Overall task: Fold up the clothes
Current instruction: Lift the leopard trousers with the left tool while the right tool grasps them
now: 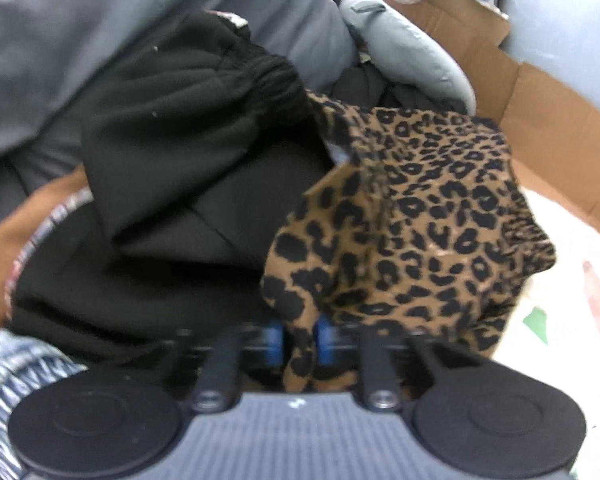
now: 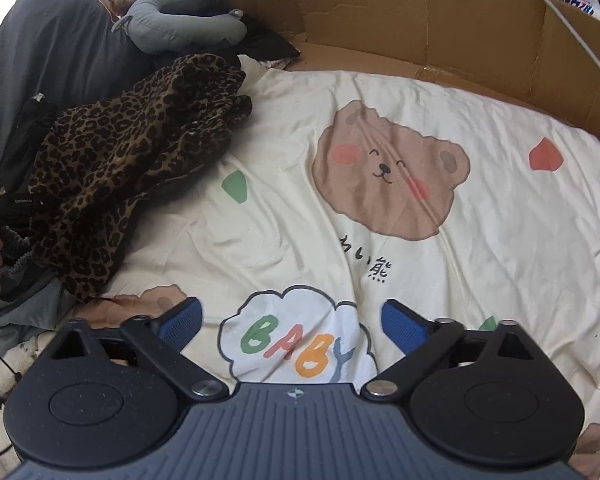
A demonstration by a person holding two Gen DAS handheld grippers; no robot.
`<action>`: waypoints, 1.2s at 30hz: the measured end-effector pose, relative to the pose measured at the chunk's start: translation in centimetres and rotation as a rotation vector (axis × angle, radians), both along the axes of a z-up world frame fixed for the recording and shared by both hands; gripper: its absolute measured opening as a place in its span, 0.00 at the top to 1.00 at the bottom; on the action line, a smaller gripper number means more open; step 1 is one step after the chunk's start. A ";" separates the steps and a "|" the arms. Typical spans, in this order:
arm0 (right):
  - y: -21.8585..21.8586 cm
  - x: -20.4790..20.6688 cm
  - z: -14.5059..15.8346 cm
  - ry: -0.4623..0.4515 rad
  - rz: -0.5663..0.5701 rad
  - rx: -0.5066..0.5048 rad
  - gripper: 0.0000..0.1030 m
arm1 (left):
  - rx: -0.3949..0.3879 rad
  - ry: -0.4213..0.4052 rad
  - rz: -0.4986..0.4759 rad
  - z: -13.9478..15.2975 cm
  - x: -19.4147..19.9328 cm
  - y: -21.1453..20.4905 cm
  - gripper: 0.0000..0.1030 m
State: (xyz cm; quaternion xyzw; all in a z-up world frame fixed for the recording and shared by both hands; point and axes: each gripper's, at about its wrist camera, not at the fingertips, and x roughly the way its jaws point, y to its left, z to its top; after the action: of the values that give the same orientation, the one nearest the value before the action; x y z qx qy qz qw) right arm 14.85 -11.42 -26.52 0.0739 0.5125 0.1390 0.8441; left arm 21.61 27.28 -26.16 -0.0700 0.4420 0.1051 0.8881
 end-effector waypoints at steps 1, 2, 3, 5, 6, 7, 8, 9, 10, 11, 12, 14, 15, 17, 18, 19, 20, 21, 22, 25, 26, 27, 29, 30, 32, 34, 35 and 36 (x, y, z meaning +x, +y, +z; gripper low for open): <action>0.0 0.0 0.0 0.004 0.003 0.007 0.12 | 0.000 -0.004 -0.019 0.2 -0.2 -0.5 0.94; 0.1 -0.1 0.0 0.006 0.007 0.013 0.13 | -0.010 -0.009 -0.039 0.5 -0.4 -1.0 0.94; 0.2 -0.2 0.0 0.003 0.008 0.019 0.13 | -0.025 -0.013 -0.059 0.7 -0.6 -1.6 0.94; 0.5 -0.3 0.2 -0.003 0.012 0.031 0.13 | -0.058 -0.019 -0.099 1.2 -1.0 -2.7 0.95; 0.5 -0.3 0.3 -0.004 0.011 0.037 0.13 | -0.070 -0.022 -0.117 1.4 -1.3 -3.4 0.95; 0.6 -0.3 0.4 -0.005 0.011 0.043 0.13 | -0.087 -0.024 -0.135 1.6 -1.5 -4.1 0.95; 0.6 -0.3 0.5 -0.007 0.011 0.050 0.13 | -0.102 -0.025 -0.149 1.8 -1.6 -4.6 0.95; 0.7 -0.3 0.5 -0.008 0.010 0.056 0.13 | -0.115 -0.025 -0.159 1.8 -1.7 -5.2 0.95; 0.7 -0.3 0.6 -0.008 0.010 0.061 0.13 | -0.127 -0.025 -0.170 1.9 -1.8 -5.7 0.96; 0.8 -0.2 0.7 -0.008 0.010 0.067 0.13 | -0.140 -0.024 -0.179 2.0 -2.0 -6.2 0.96; 0.9 -0.3 0.9 -0.008 0.010 0.072 0.13 | -0.155 -0.023 -0.186 2.0 -2.1 -6.7 0.96; 1.0 -0.3 1.1 -0.009 0.011 0.078 0.13 | -0.175 -0.019 -0.208 1.9 -2.2 -8.0 0.96; 1.1 -0.2 1.1 -0.010 0.011 0.082 0.13 | -0.180 -0.017 -0.221 1.9 -2.3 -8.7 0.96; 1.2 -0.1 1.2 -0.013 0.009 0.088 0.13 | -0.168 0.000 -0.266 1.6 -2.1 -10.4 0.96; 1.2 0.0 1.2 -0.014 0.010 0.095 0.13 | -0.180 0.006 -0.284 1.4 -2.1 -11.0 0.96; 1.2 0.0 1.2 -0.014 0.010 0.102 0.13 | -0.196 0.011 -0.302 1.3 -2.2 -11.5 0.96; 1.3 0.1 1.1 -0.012 0.010 0.109 0.13 | -0.211 0.016 -0.319 1.2 -2.2 -12.0 0.96; 1.3 0.2 1.1 -0.009 0.008 0.116 0.13 | -0.222 0.018 -0.336 0.9 -2.3 -12.7 0.96; 1.4 0.3 1.1 -0.006 0.006 0.124 0.13 | -0.233 0.020 -0.355 0.8 -2.5 -13.4 0.96; 1.5 0.7 1.0 -0.003 -0.002 0.148 0.13 | -0.283 0.026 -0.394 0.5 -3.6 -15.0 0.96; 1.5 0.8 1.0 -0.003 -0.004 0.154 0.13 | -0.303 0.029 -0.398 0.4 -3.9 -15.2 0.96; 1.6 0.9 1.0 -0.003 -0.005 0.159 0.14 | -0.321 0.033 -0.402 0.3 -4.4 -15.4 0.96; 1.8 1.1 0.9 0.000 -0.004 0.172 0.16 | -0.341 0.035 -0.416 0.0 -4.9 -16.1 0.96; 1.9 1.2 0.7 0.005 -0.003 0.178 0.17 | -0.354 0.037 -0.418 -0.1 -5.2 -16.4 0.96; 2.1 1.4 0.4 0.015 0.001 0.191 0.18 | -0.380 0.043 -0.422 -0.4 -5.6 -16.8 0.96; 2.3 1.5 -0.1 0.033 0.002 0.210 0.18 | -0.402 0.047 -0.432 -0.6 -6.2 -17.3 0.96; 2.4 1.5 -0.4 0.044 0.002 0.220 0.18 | -0.414 0.053 -0.438 -0.8 -6.4 -17.5 0.96; 2.5 1.6 -0.6 0.054 0.001 0.231 0.18 | -0.425 0.062 -0.452 -1.0 -6.8 -17.7 0.96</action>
State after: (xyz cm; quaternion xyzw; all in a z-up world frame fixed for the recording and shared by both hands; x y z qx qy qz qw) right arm 16.42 -8.93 -27.15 0.1741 0.5157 0.1955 0.8158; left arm 14.77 9.53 -27.16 -0.1506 0.4855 -0.1877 0.8404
